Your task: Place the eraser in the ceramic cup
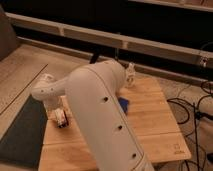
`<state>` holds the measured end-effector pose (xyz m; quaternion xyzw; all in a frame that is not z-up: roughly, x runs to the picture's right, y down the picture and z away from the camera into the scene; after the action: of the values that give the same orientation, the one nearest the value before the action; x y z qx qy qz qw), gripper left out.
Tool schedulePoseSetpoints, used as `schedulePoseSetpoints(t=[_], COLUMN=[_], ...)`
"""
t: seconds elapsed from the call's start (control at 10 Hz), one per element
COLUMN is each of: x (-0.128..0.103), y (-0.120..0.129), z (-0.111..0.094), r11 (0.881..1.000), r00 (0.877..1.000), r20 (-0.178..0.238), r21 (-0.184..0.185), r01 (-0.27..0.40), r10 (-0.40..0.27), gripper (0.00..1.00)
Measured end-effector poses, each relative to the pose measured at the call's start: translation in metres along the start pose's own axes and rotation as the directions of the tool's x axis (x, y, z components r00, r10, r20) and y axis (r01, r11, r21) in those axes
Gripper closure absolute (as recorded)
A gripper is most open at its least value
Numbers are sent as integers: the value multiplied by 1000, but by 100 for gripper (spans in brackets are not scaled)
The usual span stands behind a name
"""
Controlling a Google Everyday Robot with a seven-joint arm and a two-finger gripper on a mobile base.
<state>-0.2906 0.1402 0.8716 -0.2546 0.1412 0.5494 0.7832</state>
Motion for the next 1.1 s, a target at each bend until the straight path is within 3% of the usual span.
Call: schedulePoseSetpoints(t=[0.4, 0.5, 0.8, 1.1], x=[3, 4, 4, 3], y=[2, 2, -1, -6], z=[11, 12, 18, 19], r11=[1000, 1000, 999, 998], r00=[1000, 999, 999, 997], r20=[-21, -25, -40, -54], r21=[10, 8, 15, 40], r01=[-18, -21, -36, -49], r10=[19, 22, 37, 51], gripper=[38, 45, 79, 100])
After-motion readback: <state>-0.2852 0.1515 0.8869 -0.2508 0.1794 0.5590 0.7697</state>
